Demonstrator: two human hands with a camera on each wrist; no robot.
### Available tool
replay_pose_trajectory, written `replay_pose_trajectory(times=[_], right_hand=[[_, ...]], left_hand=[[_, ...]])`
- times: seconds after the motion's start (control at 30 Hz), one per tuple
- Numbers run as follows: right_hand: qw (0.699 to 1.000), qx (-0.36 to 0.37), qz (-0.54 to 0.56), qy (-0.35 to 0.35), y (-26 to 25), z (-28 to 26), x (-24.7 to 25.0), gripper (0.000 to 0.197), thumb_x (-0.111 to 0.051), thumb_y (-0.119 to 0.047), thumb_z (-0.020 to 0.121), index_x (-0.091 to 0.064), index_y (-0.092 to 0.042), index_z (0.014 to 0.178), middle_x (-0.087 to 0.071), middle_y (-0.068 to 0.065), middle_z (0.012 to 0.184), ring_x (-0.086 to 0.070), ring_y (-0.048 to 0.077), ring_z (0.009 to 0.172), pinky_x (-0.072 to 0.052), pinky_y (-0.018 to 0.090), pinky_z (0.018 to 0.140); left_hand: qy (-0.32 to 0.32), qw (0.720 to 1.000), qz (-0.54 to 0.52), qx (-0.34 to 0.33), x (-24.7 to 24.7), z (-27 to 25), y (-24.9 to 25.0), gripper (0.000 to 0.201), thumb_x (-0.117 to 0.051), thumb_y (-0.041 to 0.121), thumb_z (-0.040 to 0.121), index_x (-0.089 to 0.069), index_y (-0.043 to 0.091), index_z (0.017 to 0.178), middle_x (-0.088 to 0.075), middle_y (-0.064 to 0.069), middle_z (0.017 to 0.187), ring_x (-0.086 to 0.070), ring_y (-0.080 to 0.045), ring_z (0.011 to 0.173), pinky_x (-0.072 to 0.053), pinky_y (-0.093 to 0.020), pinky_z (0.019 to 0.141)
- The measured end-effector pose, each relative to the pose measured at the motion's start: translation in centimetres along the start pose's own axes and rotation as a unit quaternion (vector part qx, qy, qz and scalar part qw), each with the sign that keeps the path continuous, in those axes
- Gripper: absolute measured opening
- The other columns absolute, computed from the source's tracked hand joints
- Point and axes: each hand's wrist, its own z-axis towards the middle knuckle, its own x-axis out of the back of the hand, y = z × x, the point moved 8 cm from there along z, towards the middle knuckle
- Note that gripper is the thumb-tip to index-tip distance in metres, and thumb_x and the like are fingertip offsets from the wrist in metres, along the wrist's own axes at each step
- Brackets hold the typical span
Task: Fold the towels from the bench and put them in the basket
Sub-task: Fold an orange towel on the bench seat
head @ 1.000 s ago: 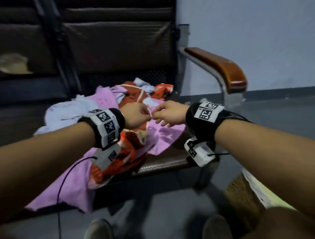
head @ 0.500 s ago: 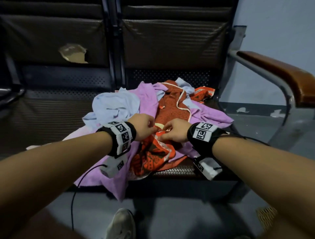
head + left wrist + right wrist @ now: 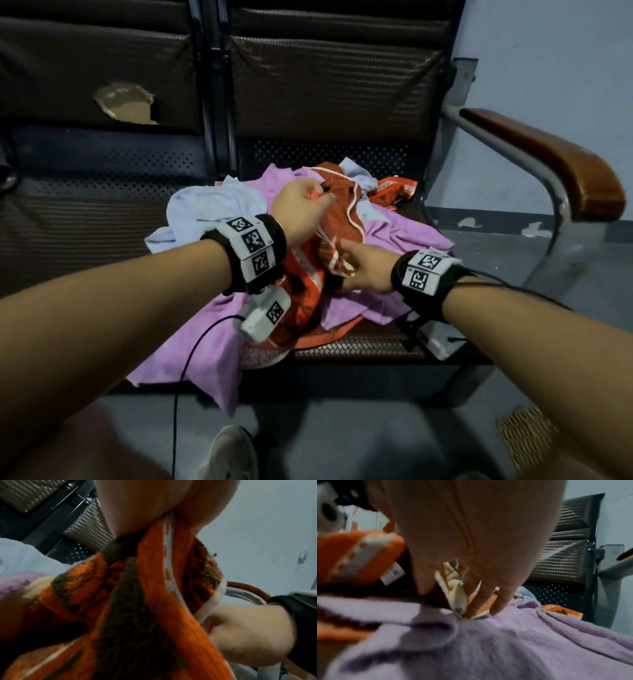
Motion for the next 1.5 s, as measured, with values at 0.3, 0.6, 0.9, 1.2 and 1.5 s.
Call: replay_pose_trajectory(times=[0.3, 0.6, 0.9, 1.2, 1.5], right_hand=[[0.970, 0.067, 0.092, 0.214, -0.8, -0.5, 6.1, 0.019, -0.051, -0.012, 0.102, -0.065, -0.011, 0.113, -0.055, -0.020, 0.082, -0.051, -0.005, 0.071, -0.036, 0.015, 0.069], [0.923, 0.054, 0.052, 0.378, -1.7, -2.3, 8.9, 0.019, -0.053, -0.014, 0.098, -0.069, -0.007, 0.109, -0.049, 0.015, 0.130, -0.042, 0.029, 0.126, -0.032, 0.037, 0.112], [0.894, 0.053, 0.252, 0.366, 0.8, -2.7, 11.0, 0.017, -0.047, -0.023, 0.100, -0.061, -0.020, 0.090, -0.062, -0.007, 0.074, -0.055, 0.004, 0.069, -0.046, 0.027, 0.070], [0.996, -0.016, 0.029, 0.085, 3.9, -1.5, 4.9, 0.017, -0.071, -0.026, 0.089, -0.065, -0.011, 0.094, -0.068, -0.001, 0.083, -0.062, 0.014, 0.074, -0.048, 0.023, 0.072], [0.940, 0.052, 0.099, 0.322, 0.4, -3.4, 10.9, 0.018, -0.044, -0.017, 0.104, -0.055, -0.025, 0.091, -0.057, -0.015, 0.083, -0.050, 0.008, 0.085, -0.038, 0.019, 0.074]], left_hand=[[-0.088, 0.969, 0.223, -0.065, 0.2, -0.8, -1.2, 0.060, -0.071, 0.078, 0.062, -0.054, 0.028, 0.092, -0.058, 0.013, 0.071, -0.056, -0.009, 0.067, -0.039, -0.027, 0.058], [-0.025, 0.916, 0.376, -0.140, 0.1, -1.2, 0.1, 0.059, -0.058, 0.071, 0.075, -0.065, 0.034, 0.121, -0.056, -0.008, 0.114, -0.056, -0.032, 0.110, -0.047, -0.037, 0.086], [-0.078, 0.952, 0.188, -0.227, -2.8, -2.8, 4.3, 0.019, -0.057, 0.012, 0.087, -0.062, 0.013, 0.106, -0.066, -0.002, 0.099, -0.060, -0.030, 0.100, -0.041, -0.030, 0.083], [-0.022, 0.969, -0.241, -0.047, -1.0, -2.2, 6.3, 0.010, -0.052, 0.005, 0.092, -0.058, 0.007, 0.085, -0.059, -0.004, 0.076, -0.056, -0.005, 0.066, -0.045, -0.015, 0.064], [-0.029, 0.976, 0.202, -0.075, 1.8, -0.3, 1.3, 0.088, -0.065, 0.027, 0.067, -0.036, 0.030, 0.150, -0.047, -0.016, 0.140, -0.044, -0.030, 0.133, -0.037, -0.038, 0.113]])
